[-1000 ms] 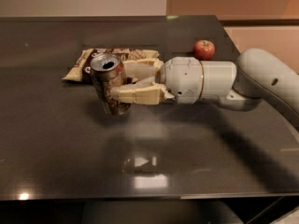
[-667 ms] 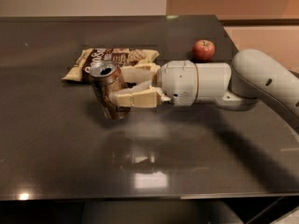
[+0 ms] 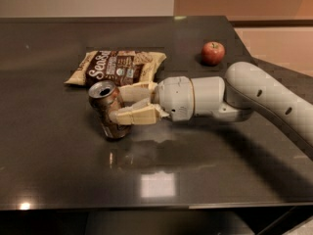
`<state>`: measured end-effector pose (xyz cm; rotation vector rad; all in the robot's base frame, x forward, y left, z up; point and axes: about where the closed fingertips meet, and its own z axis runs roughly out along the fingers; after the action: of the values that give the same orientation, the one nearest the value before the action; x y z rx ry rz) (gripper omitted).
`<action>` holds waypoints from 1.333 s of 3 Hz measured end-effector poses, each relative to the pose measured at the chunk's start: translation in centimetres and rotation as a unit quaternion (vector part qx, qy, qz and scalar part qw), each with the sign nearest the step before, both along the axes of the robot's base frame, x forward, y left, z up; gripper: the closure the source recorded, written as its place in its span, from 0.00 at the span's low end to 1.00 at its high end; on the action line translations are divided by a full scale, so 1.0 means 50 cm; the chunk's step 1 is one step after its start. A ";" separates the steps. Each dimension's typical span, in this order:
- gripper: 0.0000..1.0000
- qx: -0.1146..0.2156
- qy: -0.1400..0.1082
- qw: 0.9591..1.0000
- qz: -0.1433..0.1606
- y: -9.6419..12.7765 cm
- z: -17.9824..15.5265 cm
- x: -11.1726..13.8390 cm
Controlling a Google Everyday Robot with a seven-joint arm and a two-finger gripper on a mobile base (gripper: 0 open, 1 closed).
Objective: Place orange can upright
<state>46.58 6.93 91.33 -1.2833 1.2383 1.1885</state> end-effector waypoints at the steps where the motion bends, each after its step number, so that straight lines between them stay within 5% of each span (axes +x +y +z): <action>1: 1.00 0.007 0.006 1.000 0.019 0.014 -0.027 -0.002; 4: 0.35 0.013 0.012 1.000 0.020 0.030 -0.058 -0.013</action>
Offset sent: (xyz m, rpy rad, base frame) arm -0.0037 0.0118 -0.0378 0.0310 0.0453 0.0460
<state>45.95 8.43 88.41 -1.2835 1.2170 1.2484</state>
